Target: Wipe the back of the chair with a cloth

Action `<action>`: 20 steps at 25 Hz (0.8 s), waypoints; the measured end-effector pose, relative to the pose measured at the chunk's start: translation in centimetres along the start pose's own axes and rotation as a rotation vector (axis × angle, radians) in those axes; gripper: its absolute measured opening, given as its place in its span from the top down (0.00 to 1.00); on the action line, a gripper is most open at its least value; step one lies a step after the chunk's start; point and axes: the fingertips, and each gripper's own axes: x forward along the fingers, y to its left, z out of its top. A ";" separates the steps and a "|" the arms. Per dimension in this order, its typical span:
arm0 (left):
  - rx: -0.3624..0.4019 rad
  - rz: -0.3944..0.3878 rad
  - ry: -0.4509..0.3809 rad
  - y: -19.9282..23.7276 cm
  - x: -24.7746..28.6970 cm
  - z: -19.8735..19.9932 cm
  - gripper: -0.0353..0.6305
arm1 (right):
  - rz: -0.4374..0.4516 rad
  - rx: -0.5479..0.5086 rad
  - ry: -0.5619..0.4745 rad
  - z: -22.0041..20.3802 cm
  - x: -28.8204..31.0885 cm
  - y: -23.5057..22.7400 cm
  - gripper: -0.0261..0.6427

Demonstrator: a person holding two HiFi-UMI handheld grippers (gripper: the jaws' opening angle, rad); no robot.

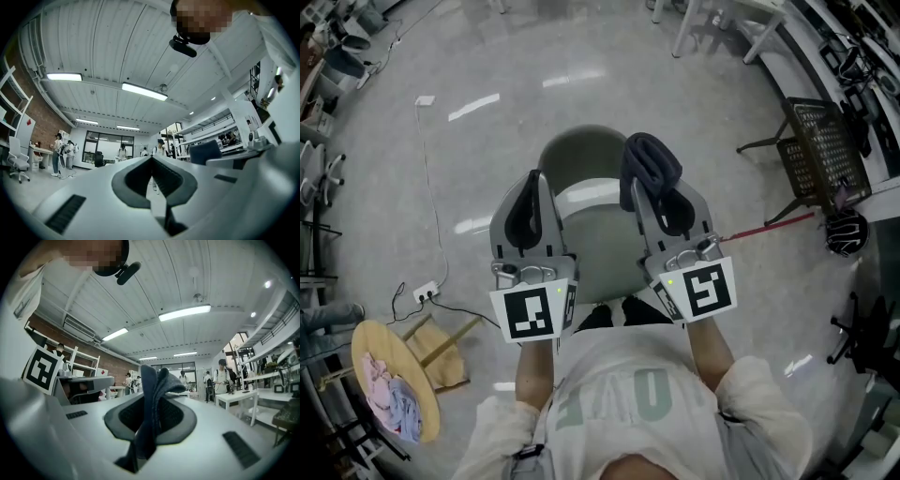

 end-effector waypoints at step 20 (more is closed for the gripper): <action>0.035 0.060 0.013 1.7 5.0 -10.7 0.92 | 0.122 0.090 0.054 -11.2 6.8 -0.9 0.87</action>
